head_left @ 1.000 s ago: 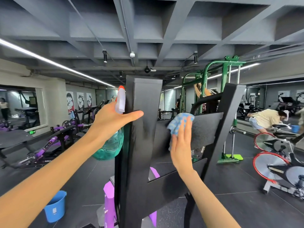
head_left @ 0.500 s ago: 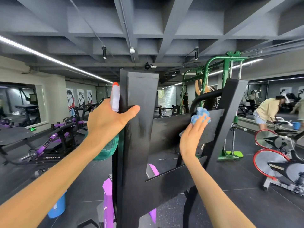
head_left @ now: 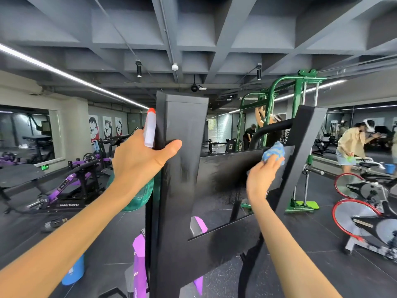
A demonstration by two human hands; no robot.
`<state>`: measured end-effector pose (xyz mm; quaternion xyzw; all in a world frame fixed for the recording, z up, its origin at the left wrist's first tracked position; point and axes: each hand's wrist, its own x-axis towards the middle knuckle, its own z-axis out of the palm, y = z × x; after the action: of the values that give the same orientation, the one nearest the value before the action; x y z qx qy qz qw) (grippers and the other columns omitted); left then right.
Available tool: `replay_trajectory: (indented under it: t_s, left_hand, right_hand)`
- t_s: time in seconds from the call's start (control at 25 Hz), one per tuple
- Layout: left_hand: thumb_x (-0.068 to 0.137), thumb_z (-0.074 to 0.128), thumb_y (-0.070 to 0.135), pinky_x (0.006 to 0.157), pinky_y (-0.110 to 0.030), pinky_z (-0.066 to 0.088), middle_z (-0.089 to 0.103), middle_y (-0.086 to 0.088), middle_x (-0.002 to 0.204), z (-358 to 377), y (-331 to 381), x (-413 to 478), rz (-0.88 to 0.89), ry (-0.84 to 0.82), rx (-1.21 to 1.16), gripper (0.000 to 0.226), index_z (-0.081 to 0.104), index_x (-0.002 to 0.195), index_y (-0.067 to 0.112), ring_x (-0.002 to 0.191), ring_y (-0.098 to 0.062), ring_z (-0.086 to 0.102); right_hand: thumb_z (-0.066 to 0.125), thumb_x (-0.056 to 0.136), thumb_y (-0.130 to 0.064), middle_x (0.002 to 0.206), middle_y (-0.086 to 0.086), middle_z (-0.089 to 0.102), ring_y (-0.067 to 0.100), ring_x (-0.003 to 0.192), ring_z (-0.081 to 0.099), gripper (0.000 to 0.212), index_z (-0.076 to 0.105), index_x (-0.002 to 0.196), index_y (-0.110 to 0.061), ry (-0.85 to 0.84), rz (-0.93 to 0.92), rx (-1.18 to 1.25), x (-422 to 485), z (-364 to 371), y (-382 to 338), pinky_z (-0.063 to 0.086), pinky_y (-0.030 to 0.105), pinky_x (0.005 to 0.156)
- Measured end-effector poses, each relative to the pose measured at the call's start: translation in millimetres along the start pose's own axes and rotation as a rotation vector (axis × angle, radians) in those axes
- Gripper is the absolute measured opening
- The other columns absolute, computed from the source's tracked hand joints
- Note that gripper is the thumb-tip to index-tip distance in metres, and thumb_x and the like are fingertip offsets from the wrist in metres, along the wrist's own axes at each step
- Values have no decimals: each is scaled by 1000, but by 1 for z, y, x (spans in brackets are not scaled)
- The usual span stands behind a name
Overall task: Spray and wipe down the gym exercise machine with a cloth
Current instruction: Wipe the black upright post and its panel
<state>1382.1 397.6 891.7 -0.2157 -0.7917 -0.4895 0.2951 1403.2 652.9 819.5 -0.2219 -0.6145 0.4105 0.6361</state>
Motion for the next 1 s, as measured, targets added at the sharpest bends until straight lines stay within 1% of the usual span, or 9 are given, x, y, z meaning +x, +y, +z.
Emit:
replay_trajectory:
  t_s: [0.16, 0.28, 0.4, 0.52, 0.64, 0.72, 0.84, 0.92, 1.0]
  left_hand:
    - [57, 53, 70, 58, -34, 35, 56, -9, 75, 1, -2, 3, 21, 14, 20, 70, 49, 80, 4, 66, -19, 48]
    - [63, 62, 69, 62, -36, 38, 58, -14, 80, 0, -1, 4, 44, -9, 9, 71, 50, 81, 1, 69, -25, 49]
    - [57, 53, 68, 56, -34, 34, 55, -10, 72, 1, -2, 4, 50, -3, 10, 66, 46, 75, 5, 64, -21, 47]
    - [56, 52, 66, 53, -29, 32, 51, -6, 68, 1, -3, 2, 51, 1, 7, 59, 39, 69, 10, 61, -14, 44]
    - [61, 61, 68, 53, -29, 31, 50, -4, 67, 0, -1, 3, 56, -2, -4, 61, 39, 68, 11, 61, -13, 43]
    - [61, 62, 67, 54, -32, 30, 47, -2, 65, 0, -3, 5, 64, -14, -12, 60, 38, 67, 12, 61, -13, 43]
    - [56, 54, 67, 55, -33, 30, 45, -2, 64, -1, -4, 5, 79, -34, -20, 58, 37, 67, 13, 61, -15, 43]
    - [50, 52, 74, 55, -32, 31, 47, -3, 65, -2, -4, 6, 83, -53, -30, 66, 39, 68, 12, 62, -15, 45]
    - [44, 47, 79, 54, -31, 32, 49, -3, 65, -3, -6, 8, 99, -67, -32, 73, 42, 70, 11, 62, -16, 46]
  right_hand:
    - [32, 94, 7, 158, 13, 5, 31, 145, 13, 57, 19, 149, -1, 8, -409, -140, -23, 19, 30, 26, 47, 114]
    - [33, 94, 9, 154, 26, 12, 38, 144, 14, 55, 18, 146, 8, 34, -176, -156, 21, 9, 39, 22, 47, 115]
    - [34, 95, 6, 151, 28, 18, 39, 140, 22, 53, 20, 146, 8, 21, 21, -183, 59, -10, 55, 20, 37, 115]
    - [36, 93, 6, 143, 26, 26, 38, 126, 38, 46, 32, 139, 7, 20, 92, -149, 56, -16, 67, 28, 29, 100]
    - [36, 93, 5, 138, 28, 28, 40, 115, 44, 40, 37, 133, 9, 7, 350, -126, 44, -11, 60, 31, 30, 92]
    - [37, 95, 2, 136, 29, 30, 42, 114, 45, 36, 39, 130, 10, 33, 310, -133, 42, -5, 44, 33, 34, 94]
    - [36, 100, -6, 140, 27, 28, 37, 121, 40, 46, 27, 145, 3, 58, 37, -138, 49, -4, 44, 30, 33, 100]
    - [35, 100, -4, 140, 28, 26, 40, 120, 41, 48, 24, 146, 4, 32, 141, -155, 54, -12, 59, 28, 31, 98]
    - [36, 98, -1, 135, 30, 31, 45, 115, 45, 36, 40, 133, 8, 12, 320, -153, 51, -17, 64, 30, 33, 94]
